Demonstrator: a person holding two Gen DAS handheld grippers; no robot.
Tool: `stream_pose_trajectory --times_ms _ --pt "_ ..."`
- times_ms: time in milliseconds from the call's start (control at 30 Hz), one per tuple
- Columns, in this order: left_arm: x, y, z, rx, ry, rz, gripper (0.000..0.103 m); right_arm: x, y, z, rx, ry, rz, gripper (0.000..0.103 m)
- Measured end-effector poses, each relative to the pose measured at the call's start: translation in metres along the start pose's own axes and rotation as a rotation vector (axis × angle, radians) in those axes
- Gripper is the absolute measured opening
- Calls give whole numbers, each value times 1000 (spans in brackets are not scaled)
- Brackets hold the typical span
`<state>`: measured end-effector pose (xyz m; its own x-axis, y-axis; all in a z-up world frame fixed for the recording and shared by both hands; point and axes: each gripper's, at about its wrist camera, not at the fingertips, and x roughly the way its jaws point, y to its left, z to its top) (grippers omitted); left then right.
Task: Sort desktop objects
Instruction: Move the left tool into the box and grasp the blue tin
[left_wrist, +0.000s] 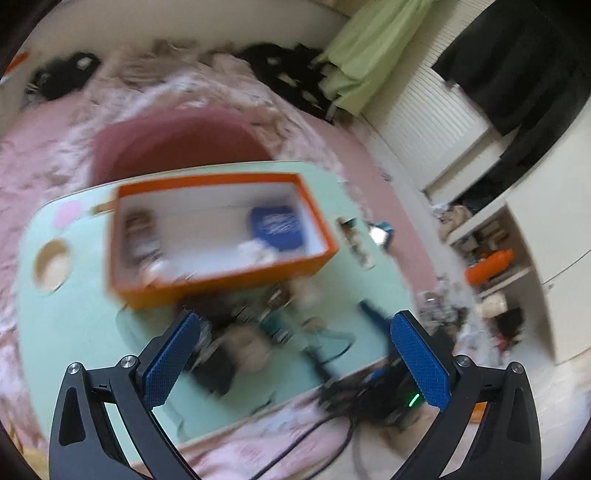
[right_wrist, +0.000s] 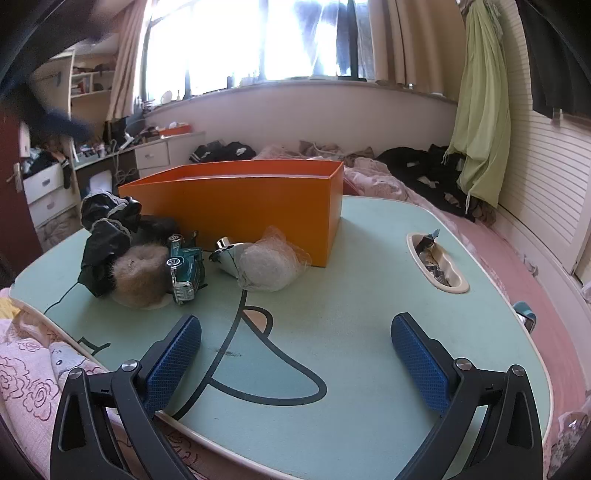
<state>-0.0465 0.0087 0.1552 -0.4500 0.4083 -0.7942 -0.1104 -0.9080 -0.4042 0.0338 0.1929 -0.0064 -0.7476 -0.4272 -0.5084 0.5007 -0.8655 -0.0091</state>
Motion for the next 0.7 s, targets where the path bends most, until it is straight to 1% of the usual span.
stream_pose_trajectory --times_ms 33,100,133,200,233,267,333,400,467,533,567,633,700 --pt "13 -5 13 -2 17 13 103 0 0 0 0 0 0 103" --pt "40 -8 37 -30 40 73 102 0 -1 -1 0 0 0 103" --pt "63 -5 49 -60 74 104 98 0 -1 -1 0 -1 0 103" --pt "99 3 64 -102 155 132 85 0 0 0 0 0 0 103" --pt "119 9 69 -131 204 146 74 0 0 0 0 0 0 103" --pt "132 13 72 -148 231 155 71 0 0 0 0 0 0 103" --pt "152 14 75 -160 249 170 71 0 0 0 1 -1 0 103" --pt "160 12 77 -165 236 160 71 0 1 0 0 0 -1 103" --pt "170 9 79 -158 241 154 71 -1 0 -1 0 0 -1 103" --pt "183 10 78 -160 275 197 71 -1 1 0 1 0 -1 103" --pt "190 12 77 -169 286 205 73 0 1 0 1 1 -1 103" --pt "191 12 79 -152 259 211 75 -1 0 -1 3 1 2 103" --pt "190 15 78 -151 260 219 75 0 0 0 2 2 1 103"
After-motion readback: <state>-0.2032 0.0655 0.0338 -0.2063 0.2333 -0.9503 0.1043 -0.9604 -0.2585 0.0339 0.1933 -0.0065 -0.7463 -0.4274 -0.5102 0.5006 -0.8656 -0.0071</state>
